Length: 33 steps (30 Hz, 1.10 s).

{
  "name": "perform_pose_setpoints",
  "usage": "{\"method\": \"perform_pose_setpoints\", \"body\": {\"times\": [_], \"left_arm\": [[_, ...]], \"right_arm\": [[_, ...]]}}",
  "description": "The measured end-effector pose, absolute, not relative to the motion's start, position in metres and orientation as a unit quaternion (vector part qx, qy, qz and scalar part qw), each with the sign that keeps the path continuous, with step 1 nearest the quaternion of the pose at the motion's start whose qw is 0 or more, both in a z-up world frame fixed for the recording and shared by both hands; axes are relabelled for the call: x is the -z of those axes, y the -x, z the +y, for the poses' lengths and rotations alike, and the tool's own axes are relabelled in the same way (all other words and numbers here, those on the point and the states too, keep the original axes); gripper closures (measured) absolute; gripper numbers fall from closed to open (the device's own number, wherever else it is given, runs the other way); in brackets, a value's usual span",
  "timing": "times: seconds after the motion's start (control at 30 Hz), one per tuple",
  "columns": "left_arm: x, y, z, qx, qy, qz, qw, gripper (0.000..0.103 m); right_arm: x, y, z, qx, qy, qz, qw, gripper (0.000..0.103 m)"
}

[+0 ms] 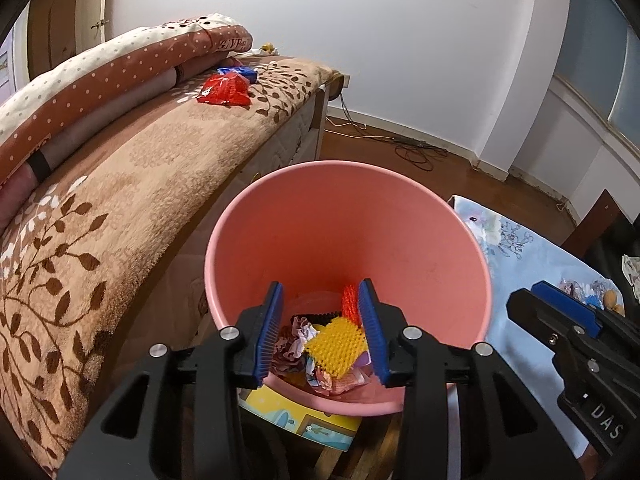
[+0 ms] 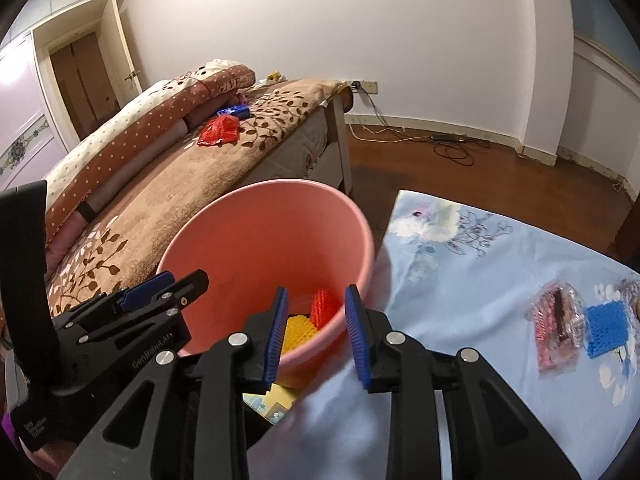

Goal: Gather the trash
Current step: 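Open both grippers to drop the wrapper and foam net into the bucket, then move both open grippers back over the table toward the remaining trash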

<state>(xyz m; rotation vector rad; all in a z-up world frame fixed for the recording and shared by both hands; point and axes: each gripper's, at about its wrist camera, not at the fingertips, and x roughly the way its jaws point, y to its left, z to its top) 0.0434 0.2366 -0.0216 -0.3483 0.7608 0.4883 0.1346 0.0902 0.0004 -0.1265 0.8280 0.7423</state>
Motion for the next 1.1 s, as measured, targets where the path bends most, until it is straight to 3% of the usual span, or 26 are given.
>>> {"method": "perform_pose_setpoints", "body": {"times": [0.47,0.93,1.1], "left_arm": [[0.013,-0.059,0.197,-0.191,0.149,0.371,0.896,0.064],[0.016,-0.113,0.111,-0.055,0.145,0.409,0.899,0.064],[0.024,-0.144,0.082,-0.01,0.17,0.432,0.886,0.063]], "right_arm": [[0.005,-0.133,-0.007,-0.278,0.036,0.389,0.877,0.074],[0.028,-0.166,-0.137,-0.157,-0.055,0.405,0.899,0.072],[0.034,-0.175,-0.167,-0.13,-0.079,0.406,0.901,0.065]]}}
